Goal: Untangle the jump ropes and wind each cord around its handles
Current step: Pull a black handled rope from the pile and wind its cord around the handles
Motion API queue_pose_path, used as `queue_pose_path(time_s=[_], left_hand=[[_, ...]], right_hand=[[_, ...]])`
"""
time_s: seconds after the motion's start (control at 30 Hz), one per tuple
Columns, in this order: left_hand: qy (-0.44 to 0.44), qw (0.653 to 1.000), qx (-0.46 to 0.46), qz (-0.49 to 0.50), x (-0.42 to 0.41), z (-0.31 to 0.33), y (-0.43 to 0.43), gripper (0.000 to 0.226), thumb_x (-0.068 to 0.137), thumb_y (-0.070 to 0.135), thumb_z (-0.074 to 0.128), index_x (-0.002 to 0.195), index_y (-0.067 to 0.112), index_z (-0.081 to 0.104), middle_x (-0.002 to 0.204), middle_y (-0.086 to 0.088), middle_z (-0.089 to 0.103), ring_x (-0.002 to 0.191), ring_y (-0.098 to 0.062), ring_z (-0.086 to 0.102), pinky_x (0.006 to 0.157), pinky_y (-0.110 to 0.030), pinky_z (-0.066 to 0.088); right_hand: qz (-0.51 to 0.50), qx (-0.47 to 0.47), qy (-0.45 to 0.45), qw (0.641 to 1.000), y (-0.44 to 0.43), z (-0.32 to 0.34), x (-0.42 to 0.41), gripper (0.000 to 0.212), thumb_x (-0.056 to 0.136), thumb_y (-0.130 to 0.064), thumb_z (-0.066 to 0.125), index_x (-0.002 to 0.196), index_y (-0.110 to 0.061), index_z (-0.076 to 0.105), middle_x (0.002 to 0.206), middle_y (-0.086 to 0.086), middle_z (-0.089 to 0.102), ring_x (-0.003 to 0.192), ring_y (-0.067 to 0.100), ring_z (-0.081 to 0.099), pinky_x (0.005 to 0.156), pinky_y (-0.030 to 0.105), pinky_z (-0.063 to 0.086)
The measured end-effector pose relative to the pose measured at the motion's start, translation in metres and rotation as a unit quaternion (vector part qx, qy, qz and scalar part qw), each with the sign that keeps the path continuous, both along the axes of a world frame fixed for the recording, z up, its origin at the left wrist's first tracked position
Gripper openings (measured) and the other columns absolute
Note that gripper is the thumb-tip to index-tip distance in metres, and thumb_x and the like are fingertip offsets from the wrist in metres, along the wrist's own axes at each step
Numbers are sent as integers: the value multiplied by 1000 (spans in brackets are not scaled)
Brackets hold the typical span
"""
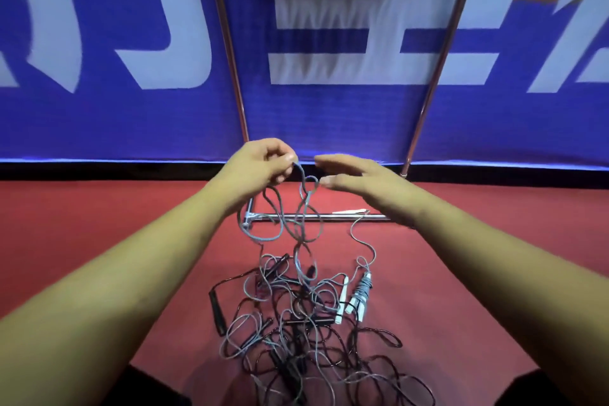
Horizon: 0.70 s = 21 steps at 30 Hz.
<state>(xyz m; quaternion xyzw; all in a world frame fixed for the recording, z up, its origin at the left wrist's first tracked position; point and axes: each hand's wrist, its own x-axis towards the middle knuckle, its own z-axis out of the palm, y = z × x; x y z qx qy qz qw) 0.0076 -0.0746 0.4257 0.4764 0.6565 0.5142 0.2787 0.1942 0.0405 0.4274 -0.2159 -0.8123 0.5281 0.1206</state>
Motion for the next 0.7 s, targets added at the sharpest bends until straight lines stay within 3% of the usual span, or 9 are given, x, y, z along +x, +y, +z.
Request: queue_pose_path(time_s=[0.07,0.13,0.2,0.27,0.33,0.4,0.5,0.57,0.7], left_hand=[[-10,999,5,-35,7,5,-6,10,97,6,58,88,9,61,70,-1,63,52,-7,45,53,-16,38],[-20,998,-7,-52,11,7,-10,4,95,6,60,92,7,60,70,-3,66,51,-10,43,50,-17,35],[-10,998,-18,-57,11,5,-14,4,93,6,63,93,6,59,69,-6,67,50,-13,39,48,-19,32],[51,997,-41,-51,7,0,-18,11,91,12,69,93,7,59,66,-5,67,49,-14,38,47,-19,32],[186,977,-94,-55,-1,-7,-20,16,88,27,72,89,14,63,61,3,62,50,-10,41,50,-21,35],[257,948,-177,-70,-15,-15,-22,22,89,38,70,79,19,67,60,5,59,54,-7,49,61,-26,44],[162,959,-217,-81,-32,-27,-25,23,89,36,66,69,25,67,73,-12,71,71,-26,66,81,-47,55],[139,968,-200,-61,-31,-30,-22,25,91,27,66,67,22,66,69,-19,69,66,-37,64,77,-51,56],[130,985,-111,26,-21,-23,-14,23,96,23,62,79,10,70,53,0,54,45,-16,50,52,-26,45]], right_hand=[[27,-6,15,1000,-14,-9,-2,28,88,-23,70,114,-11,69,110,1,72,101,7,65,95,21,46],[32,-34,34,998,-24,-17,-5,14,91,-15,66,90,-2,69,83,15,70,76,17,63,80,28,48],[24,-29,24,999,-24,-25,-5,17,94,-12,61,78,-7,64,69,14,62,66,20,56,69,29,44],[18,68,-34,997,-19,-29,-3,22,96,-18,60,75,-12,60,66,9,65,61,15,58,63,30,45],[-38,129,-38,990,-12,-30,-1,24,96,-21,59,72,-14,59,67,5,70,65,15,62,64,33,49],[-109,55,36,992,-4,-24,1,25,96,-16,57,71,-14,58,61,3,66,63,20,63,57,29,46],[-144,-69,135,978,5,-16,0,29,97,-13,56,68,-12,54,55,2,50,49,20,54,50,22,42],[-143,-116,165,969,7,-17,-3,29,98,-10,54,68,-9,53,58,4,47,52,18,49,55,24,43],[-140,-145,141,969,12,-17,-6,23,99,-5,49,76,-6,52,61,4,45,48,15,41,52,28,36]])
